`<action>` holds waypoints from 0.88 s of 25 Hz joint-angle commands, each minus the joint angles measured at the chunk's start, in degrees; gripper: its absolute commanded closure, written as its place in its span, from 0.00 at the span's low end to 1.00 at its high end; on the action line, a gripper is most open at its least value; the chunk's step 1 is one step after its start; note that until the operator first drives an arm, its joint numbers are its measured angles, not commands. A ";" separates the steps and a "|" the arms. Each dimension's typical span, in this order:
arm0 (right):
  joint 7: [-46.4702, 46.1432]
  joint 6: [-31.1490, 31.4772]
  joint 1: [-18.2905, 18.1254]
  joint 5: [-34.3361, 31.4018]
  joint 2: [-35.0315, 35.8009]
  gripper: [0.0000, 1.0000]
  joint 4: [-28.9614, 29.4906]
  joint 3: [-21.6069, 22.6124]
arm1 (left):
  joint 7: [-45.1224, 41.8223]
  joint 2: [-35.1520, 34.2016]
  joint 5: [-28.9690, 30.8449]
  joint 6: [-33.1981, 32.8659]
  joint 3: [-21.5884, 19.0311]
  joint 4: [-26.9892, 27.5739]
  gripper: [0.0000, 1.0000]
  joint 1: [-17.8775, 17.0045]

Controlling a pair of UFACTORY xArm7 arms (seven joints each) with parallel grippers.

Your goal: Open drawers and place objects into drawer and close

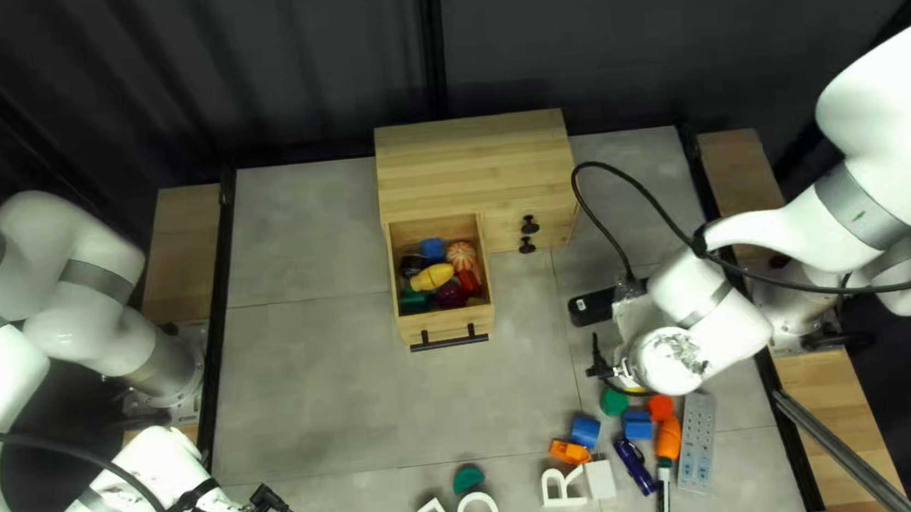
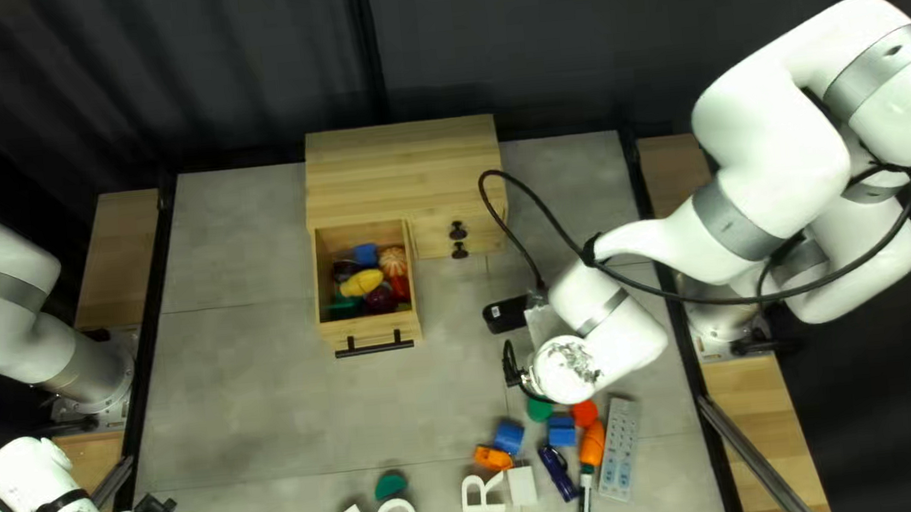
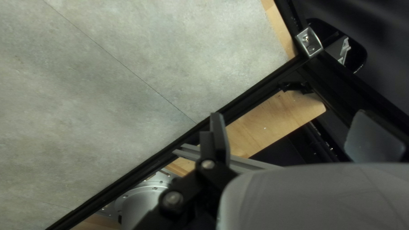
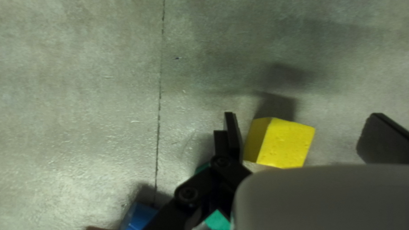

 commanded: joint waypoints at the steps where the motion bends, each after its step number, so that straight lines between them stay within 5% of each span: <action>1: 1.04 -1.56 -0.05 0.13 -0.58 0.00 -1.51 -0.05 | 0.00 0.00 0.00 0.00 0.00 0.00 0.00 0.00; 10: 1.00 -3.59 -0.40 0.21 0.17 0.00 -1.71 -0.41 | 0.00 0.00 0.00 0.00 0.00 0.00 0.00 0.00; 17: 0.59 -5.25 -0.69 1.01 0.29 0.13 -2.48 -0.68 | 0.00 0.00 0.00 0.00 0.00 0.00 0.00 0.00; 18: 0.43 -5.43 -0.76 1.11 0.34 0.19 -2.51 -0.75 | 0.00 0.00 0.00 0.00 0.00 0.00 0.00 0.00; 19: 0.32 -5.54 -0.80 1.18 0.38 0.48 -2.51 -0.79 | 0.00 0.00 0.00 0.00 0.00 0.00 0.00 0.00; 20: 0.25 -5.59 -0.82 1.23 0.38 0.88 -2.52 -0.81 | 0.00 0.00 0.00 0.00 0.00 0.00 0.00 0.00; 22: -0.01 -5.51 -0.86 1.40 0.18 0.92 -2.50 -0.85 | 0.00 0.00 0.00 0.00 0.00 0.00 0.00 0.00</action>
